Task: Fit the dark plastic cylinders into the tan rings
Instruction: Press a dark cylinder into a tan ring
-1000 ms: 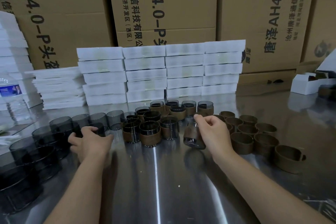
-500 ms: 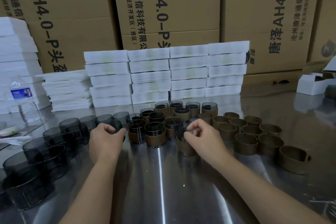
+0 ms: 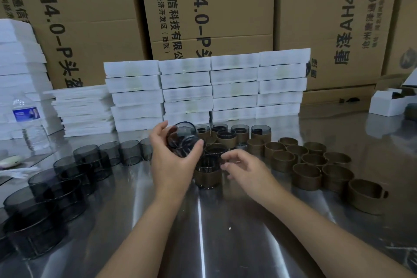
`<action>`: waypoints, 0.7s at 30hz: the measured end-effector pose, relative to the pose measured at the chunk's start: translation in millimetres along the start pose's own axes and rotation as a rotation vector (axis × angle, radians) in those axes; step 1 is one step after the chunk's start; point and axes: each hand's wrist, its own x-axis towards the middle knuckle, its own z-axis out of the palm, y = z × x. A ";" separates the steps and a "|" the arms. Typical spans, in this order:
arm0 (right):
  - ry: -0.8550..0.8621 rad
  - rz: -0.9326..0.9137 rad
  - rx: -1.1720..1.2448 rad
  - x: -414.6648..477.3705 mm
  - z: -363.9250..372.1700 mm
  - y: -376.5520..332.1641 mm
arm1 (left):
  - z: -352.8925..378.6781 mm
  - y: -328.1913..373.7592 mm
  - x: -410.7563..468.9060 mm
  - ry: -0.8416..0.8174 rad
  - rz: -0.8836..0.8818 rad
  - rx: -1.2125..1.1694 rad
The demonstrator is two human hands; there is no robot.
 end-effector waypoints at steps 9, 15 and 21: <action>-0.144 0.362 0.659 6.7 7.3 -11.3 | 11.6 4.9 -17.0 -0.246 0.132 0.086; -0.026 0.205 0.453 10.8 -4.4 -3.4 | 14.3 2.8 -19.7 -0.282 0.146 0.135; -0.097 0.031 0.390 3.9 -4.4 0.8 | 16.7 3.7 -23.1 -0.356 0.138 0.155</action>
